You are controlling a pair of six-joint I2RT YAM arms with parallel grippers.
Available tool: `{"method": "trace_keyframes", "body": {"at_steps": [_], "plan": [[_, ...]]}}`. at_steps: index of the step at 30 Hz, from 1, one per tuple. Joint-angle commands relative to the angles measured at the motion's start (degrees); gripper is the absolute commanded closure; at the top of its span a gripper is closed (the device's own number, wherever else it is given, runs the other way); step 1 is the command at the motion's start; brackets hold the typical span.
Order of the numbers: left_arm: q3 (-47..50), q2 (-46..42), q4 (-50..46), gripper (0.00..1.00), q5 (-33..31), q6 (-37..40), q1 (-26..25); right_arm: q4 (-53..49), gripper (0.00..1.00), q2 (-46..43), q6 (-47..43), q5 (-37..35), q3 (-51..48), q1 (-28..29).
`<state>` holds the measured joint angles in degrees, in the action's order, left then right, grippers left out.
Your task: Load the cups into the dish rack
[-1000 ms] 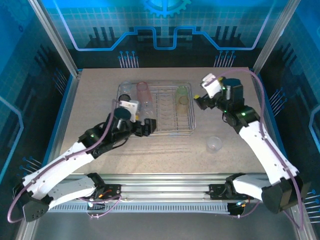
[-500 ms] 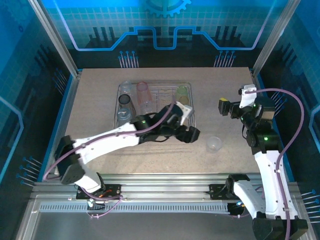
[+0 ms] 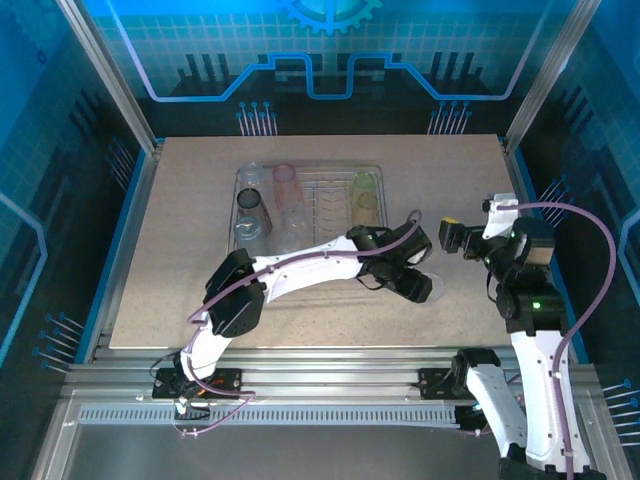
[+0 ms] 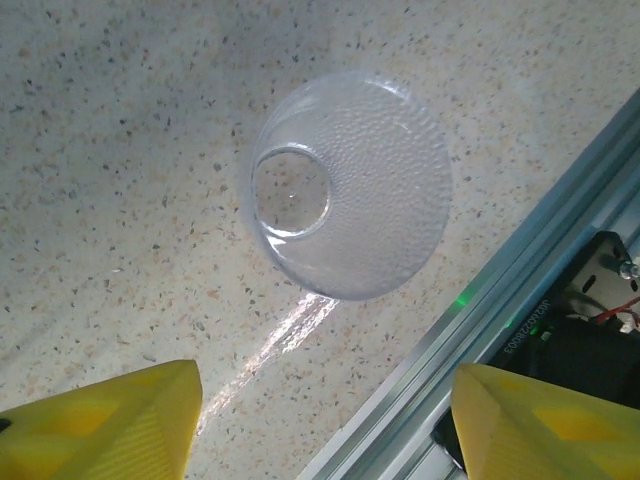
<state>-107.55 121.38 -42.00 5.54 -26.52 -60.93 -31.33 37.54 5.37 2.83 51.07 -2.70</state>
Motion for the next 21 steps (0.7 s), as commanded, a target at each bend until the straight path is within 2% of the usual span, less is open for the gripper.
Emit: {"method": "trace_keyframes", "body": {"at_steps": [1,5,10,16,19,21], "plan": [[-4.9,2.5,-5.2,0.33,0.6,-1.2,-0.2,-1.9,0.02,-1.5,-0.3,-2.7,-1.5,-1.1],[-10.5,7.1,-10.7,0.33,-1.3,-1.5,-0.2,-3.4,0.01,-2.8,0.2,-4.6,-1.8,-1.3],[-14.5,11.0,-11.7,0.33,-1.4,-1.6,-0.2,-4.7,0.00,-4.4,0.0,-4.9,-2.2,-1.7],[-23.5,17.3,-16.9,0.36,-3.2,-0.8,0.0,-5.6,0.00,-5.2,-0.3,-4.8,-2.7,-1.9],[-25.3,19.3,-17.1,0.39,-3.4,-1.7,0.5,-5.5,0.00,-5.0,0.0,-4.8,-2.8,-2.0],[-28.1,21.2,-17.9,0.46,-2.4,-3.0,1.4,-5.2,0.00,-4.7,0.1,-4.5,-2.8,-2.0]]}}
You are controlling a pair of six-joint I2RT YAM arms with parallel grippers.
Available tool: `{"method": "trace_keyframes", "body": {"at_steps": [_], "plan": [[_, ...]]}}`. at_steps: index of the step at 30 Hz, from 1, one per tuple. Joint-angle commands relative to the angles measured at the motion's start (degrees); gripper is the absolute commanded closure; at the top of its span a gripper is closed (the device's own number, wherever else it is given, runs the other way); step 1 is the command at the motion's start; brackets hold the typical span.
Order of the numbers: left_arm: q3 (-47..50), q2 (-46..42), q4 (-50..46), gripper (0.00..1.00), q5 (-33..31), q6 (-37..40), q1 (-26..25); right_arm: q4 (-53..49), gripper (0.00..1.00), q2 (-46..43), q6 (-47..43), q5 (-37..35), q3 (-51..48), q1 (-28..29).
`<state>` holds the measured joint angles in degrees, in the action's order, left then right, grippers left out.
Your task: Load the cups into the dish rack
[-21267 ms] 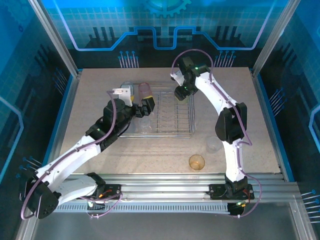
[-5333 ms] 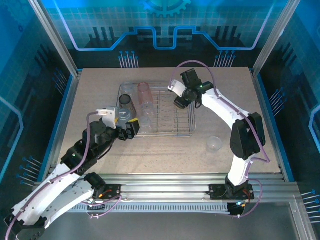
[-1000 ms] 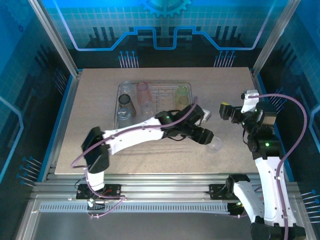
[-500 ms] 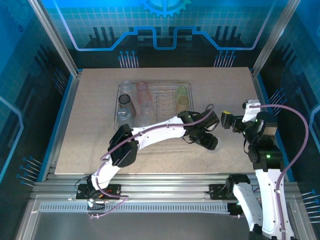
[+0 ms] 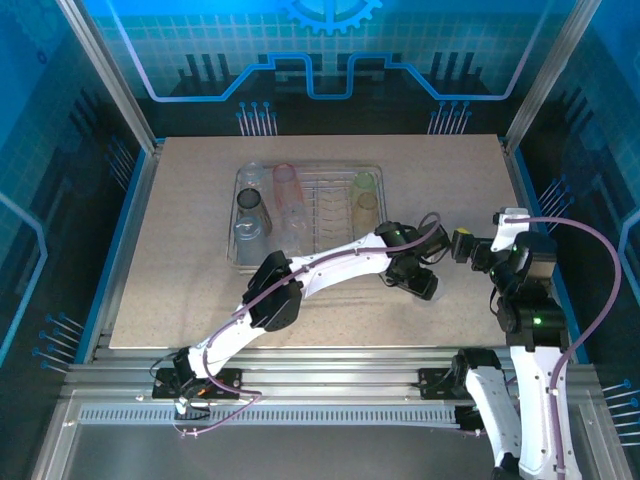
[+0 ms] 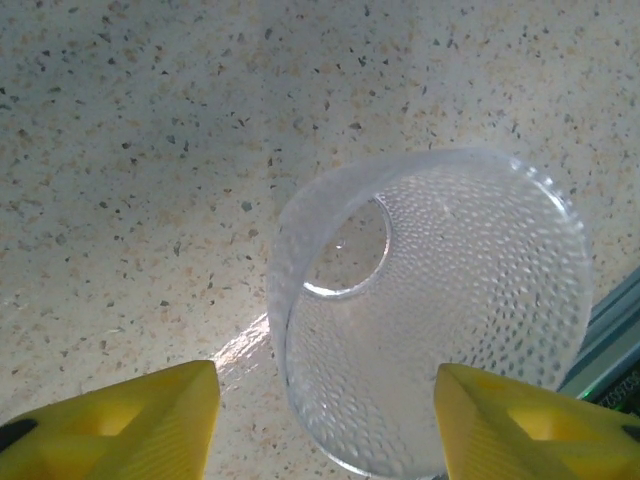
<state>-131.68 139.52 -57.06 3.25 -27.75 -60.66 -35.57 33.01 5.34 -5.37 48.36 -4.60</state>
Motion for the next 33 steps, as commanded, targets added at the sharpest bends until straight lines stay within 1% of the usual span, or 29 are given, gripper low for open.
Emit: {"method": "trace_keyframes", "body": {"at_steps": [1,4,7,12,15,19,20,27,31,33], "plan": [[-5.4,4.1,-3.5,0.49,0.1,-2.2,1.5,-0.7,0.00,-0.1,0.2,3.7,-0.2,-0.1],[-9.8,6.6,-5.2,0.53,0.2,-2.4,2.3,-0.4,0.00,0.3,0.4,4.0,-0.3,-0.1],[-10.1,7.1,-4.5,0.57,0.1,-1.8,2.6,0.0,0.00,0.5,0.2,4.1,-0.3,-0.1],[-9.4,7.6,-3.6,0.68,-0.1,-0.9,2.7,0.4,0.00,0.7,-0.2,3.6,-0.5,-0.2],[-8.9,7.4,-3.3,0.80,-0.1,-0.1,2.8,0.4,0.00,0.8,-0.2,3.5,-0.6,-0.2],[-6.5,5.5,-0.8,0.99,0.3,0.1,2.9,0.8,0.00,0.9,0.0,3.4,-1.0,-0.3],[-5.3,4.7,0.2,1.00,0.4,0.5,3.0,0.9,0.00,0.9,0.0,3.3,-1.0,-0.3],[4.6,-4.2,9.7,1.00,3.1,2.0,3.0,1.7,0.00,0.8,0.6,2.9,-1.5,-0.4],[14.5,-12.7,19.4,1.00,6.1,2.8,3.2,1.8,0.00,1.1,1.7,2.8,-1.4,-0.5],[19.9,-17.1,24.7,1.00,8.7,2.7,3.7,1.3,0.00,1.6,2.2,3.2,-0.7,-0.5]]}}
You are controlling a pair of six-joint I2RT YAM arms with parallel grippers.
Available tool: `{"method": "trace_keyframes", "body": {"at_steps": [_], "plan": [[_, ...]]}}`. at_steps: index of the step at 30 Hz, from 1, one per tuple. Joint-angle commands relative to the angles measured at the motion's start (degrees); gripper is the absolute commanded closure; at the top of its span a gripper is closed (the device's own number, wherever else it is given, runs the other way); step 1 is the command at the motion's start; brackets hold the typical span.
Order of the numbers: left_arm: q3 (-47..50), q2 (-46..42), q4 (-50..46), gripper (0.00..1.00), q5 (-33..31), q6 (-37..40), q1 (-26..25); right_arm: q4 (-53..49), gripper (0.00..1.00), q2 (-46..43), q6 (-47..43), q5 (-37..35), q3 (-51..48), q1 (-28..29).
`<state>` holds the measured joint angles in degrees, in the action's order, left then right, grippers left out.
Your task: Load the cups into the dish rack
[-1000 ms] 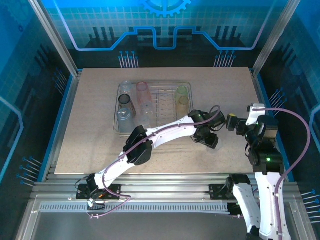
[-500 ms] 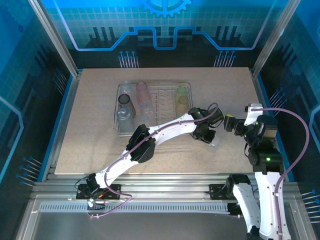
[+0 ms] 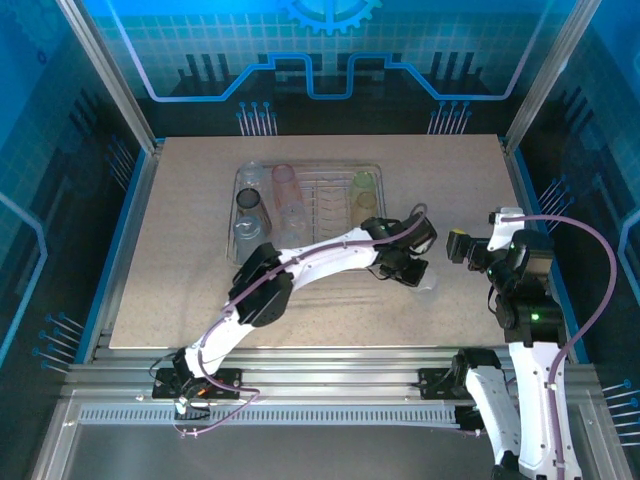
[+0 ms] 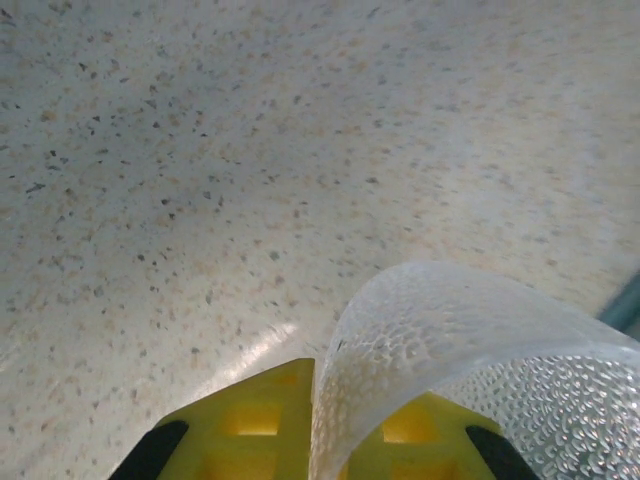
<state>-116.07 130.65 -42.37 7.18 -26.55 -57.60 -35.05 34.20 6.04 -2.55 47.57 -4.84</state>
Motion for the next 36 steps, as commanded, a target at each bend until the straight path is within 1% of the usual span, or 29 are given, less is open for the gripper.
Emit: {"method": "trace_keyframes", "body": {"at_steps": [1,4,6,10,12,14,18,23,25,27,30,32,36], "plan": [[7.4,-10.5,13.0,1.00,6.1,1.2,0.9,0.4,0.00,0.9,1.8,0.4,0.6,-0.3],[16.6,-17.7,21.8,1.00,9.7,-0.8,2.6,-1.1,0.00,2.5,3.2,1.1,2.5,-0.4],[22.8,-22.3,28.0,1.00,12.4,-3.2,4.5,-2.3,0.00,4.1,4.3,2.9,5.0,-0.7],[36.1,-31.1,42.8,1.00,18.7,-10.8,9.9,-4.2,0.00,8.1,6.3,6.3,8.7,-0.9],[42.1,-35.1,49.5,1.00,20.2,-14.3,12.7,-4.1,0.00,9.1,6.8,7.8,9.6,-1.0],[47.8,-39.3,55.3,1.00,20.5,-16.9,15.2,-3.6,0.00,9.6,7.8,8.8,10.3,-1.1],[54.0,-46.5,60.0,1.00,19.3,-17.1,18.1,-3.0,0.00,11.4,9.7,12.9,12.6,-1.2],[59.1,-53.5,64.2,1.00,17.7,-16.9,19.6,-1.9,0.00,16.7,13.0,26.0,16.3,-0.9],[61.2,-55.5,67.2,1.00,16.9,-18.0,20.2,-1.1,0.00,18.4,15.2,29.6,17.2,-0.4],[63.3,-57.0,70.9,1.00,16.5,-20.0,21.1,1.0,0.00,19.3,17.9,32.4,17.3,0.4],[66.7,-58.1,77.4,1.00,15.4,-25.2,22.7,6.7,0.00,19.4,23.2,36.5,16.2,1.8],[68.8,-57.8,82.9,1.00,15.2,-29.7,24.0,14.0,0.00,19.3,28.8,41.1,13.9,3.0],[71.2,-55.6,92.0,1.00,15.8,-36.2,25.3,28.2,0.00,19.3,38.1,42.4,9.7,8.2]]}}
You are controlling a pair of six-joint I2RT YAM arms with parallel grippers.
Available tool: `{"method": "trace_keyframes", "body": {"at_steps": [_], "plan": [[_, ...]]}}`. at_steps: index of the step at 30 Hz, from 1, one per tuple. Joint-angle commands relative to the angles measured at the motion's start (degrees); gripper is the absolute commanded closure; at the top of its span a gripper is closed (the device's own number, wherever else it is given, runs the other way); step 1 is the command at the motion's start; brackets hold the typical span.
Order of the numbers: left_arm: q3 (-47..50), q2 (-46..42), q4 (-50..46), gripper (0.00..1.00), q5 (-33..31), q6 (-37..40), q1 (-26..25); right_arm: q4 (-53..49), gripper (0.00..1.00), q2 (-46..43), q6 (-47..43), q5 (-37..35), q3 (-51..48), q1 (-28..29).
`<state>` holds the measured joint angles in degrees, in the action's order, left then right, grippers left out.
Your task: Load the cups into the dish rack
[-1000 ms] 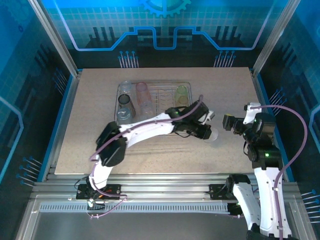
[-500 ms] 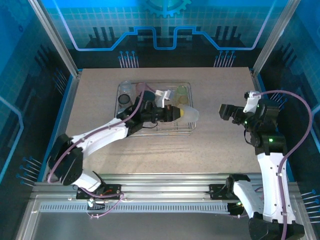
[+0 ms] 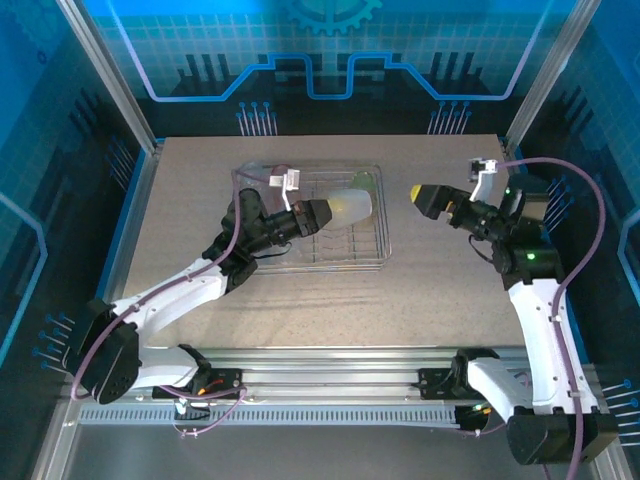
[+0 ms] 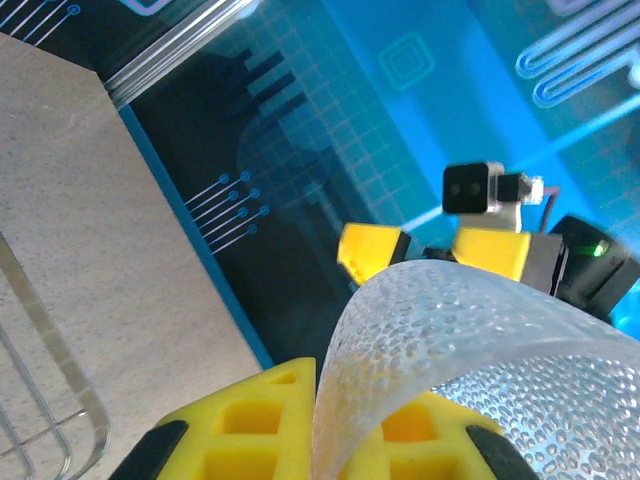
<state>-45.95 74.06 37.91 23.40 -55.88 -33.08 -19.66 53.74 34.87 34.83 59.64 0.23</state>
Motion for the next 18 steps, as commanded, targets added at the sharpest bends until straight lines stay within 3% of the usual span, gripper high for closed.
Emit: {"method": "trace_keyframes", "body": {"at_steps": [1,6,12,18], "plan": [[1.2,1.7,13.5,1.00,-0.2,-7.9,0.9,14.4,0.00,0.2,10.0,4.5,-2.5,4.8],[0.9,4.3,17.7,1.00,1.1,-11.0,0.9,14.9,0.00,3.8,8.7,2.1,0.0,11.9],[0.5,5.1,18.7,1.00,1.7,-12.1,1.0,22.2,0.00,6.7,12.4,2.3,-0.3,15.2],[0.1,5.4,18.7,1.00,1.8,-12.1,0.9,23.2,0.00,9.0,11.8,1.8,0.4,18.8]]}}
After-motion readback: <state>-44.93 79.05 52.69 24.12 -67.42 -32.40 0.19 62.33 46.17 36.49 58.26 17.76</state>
